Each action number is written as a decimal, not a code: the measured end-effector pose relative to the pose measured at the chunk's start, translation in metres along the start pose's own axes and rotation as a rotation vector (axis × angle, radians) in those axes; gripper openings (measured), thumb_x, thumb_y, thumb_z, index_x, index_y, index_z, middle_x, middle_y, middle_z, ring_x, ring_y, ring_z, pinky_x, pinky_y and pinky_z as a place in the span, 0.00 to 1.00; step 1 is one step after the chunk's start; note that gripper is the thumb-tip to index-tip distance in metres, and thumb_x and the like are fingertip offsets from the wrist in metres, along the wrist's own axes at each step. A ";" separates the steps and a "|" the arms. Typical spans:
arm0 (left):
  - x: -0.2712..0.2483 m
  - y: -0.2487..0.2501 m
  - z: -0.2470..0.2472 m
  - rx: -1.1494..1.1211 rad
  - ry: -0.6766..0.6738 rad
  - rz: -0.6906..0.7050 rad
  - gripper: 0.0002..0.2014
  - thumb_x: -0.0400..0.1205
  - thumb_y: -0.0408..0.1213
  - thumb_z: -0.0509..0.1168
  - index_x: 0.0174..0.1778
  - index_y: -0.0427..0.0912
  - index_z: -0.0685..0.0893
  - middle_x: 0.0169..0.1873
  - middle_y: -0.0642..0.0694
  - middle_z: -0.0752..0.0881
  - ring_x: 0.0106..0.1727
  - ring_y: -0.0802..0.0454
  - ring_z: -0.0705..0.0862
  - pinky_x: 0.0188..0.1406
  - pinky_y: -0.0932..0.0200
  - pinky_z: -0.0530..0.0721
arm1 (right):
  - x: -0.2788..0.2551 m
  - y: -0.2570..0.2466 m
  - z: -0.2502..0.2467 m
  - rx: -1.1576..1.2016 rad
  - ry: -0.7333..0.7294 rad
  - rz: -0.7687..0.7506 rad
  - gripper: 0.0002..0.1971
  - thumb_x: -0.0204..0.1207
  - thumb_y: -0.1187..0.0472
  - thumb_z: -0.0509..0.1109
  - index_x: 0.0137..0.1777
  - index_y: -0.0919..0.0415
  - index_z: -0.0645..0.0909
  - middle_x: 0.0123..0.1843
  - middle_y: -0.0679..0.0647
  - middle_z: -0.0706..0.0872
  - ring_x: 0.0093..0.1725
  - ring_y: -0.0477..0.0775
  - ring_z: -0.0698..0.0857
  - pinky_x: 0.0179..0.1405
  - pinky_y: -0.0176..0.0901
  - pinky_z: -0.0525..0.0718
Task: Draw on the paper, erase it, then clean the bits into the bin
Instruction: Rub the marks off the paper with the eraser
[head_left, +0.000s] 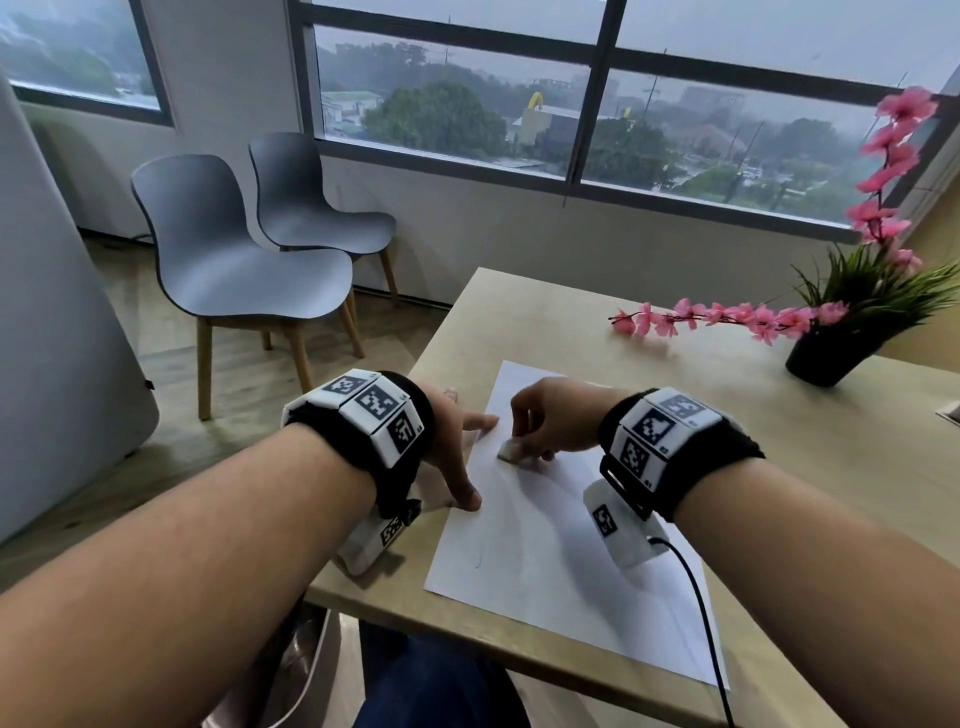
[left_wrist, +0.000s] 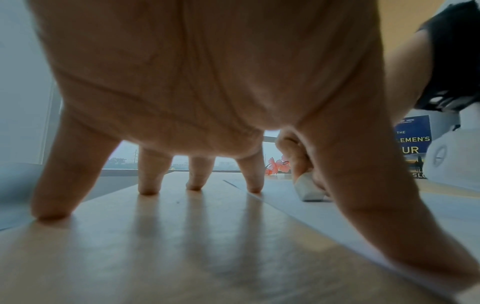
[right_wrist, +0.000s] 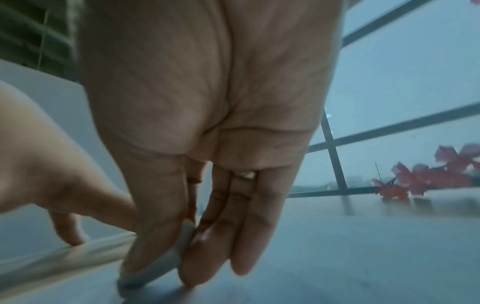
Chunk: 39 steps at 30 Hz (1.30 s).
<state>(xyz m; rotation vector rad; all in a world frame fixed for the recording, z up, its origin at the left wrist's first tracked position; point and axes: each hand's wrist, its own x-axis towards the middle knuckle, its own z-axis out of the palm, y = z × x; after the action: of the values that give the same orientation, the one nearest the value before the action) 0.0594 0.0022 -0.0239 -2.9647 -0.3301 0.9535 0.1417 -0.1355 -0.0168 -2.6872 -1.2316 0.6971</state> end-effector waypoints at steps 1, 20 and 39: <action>0.000 0.000 0.000 0.002 -0.001 -0.002 0.56 0.64 0.70 0.71 0.79 0.71 0.39 0.83 0.41 0.37 0.84 0.42 0.51 0.80 0.47 0.59 | 0.001 0.001 0.000 -0.005 0.010 0.005 0.15 0.72 0.46 0.77 0.47 0.58 0.84 0.43 0.54 0.93 0.39 0.47 0.86 0.53 0.48 0.84; -0.001 0.001 -0.002 -0.025 -0.013 -0.001 0.56 0.64 0.69 0.72 0.79 0.72 0.40 0.84 0.43 0.37 0.84 0.43 0.52 0.79 0.50 0.60 | -0.017 0.005 0.002 -0.030 -0.082 -0.047 0.13 0.73 0.46 0.75 0.47 0.55 0.83 0.44 0.52 0.92 0.42 0.47 0.86 0.54 0.49 0.83; -0.009 0.012 -0.012 0.032 -0.018 -0.016 0.55 0.64 0.63 0.76 0.81 0.65 0.49 0.80 0.47 0.62 0.77 0.44 0.68 0.73 0.48 0.71 | -0.039 0.018 0.010 -0.025 -0.080 -0.023 0.12 0.74 0.43 0.74 0.43 0.51 0.81 0.37 0.46 0.88 0.38 0.45 0.83 0.41 0.40 0.78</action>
<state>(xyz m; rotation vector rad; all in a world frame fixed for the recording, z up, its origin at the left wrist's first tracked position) 0.0618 -0.0105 -0.0102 -2.9224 -0.3355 0.9743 0.1277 -0.1778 -0.0164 -2.6855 -1.2959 0.7986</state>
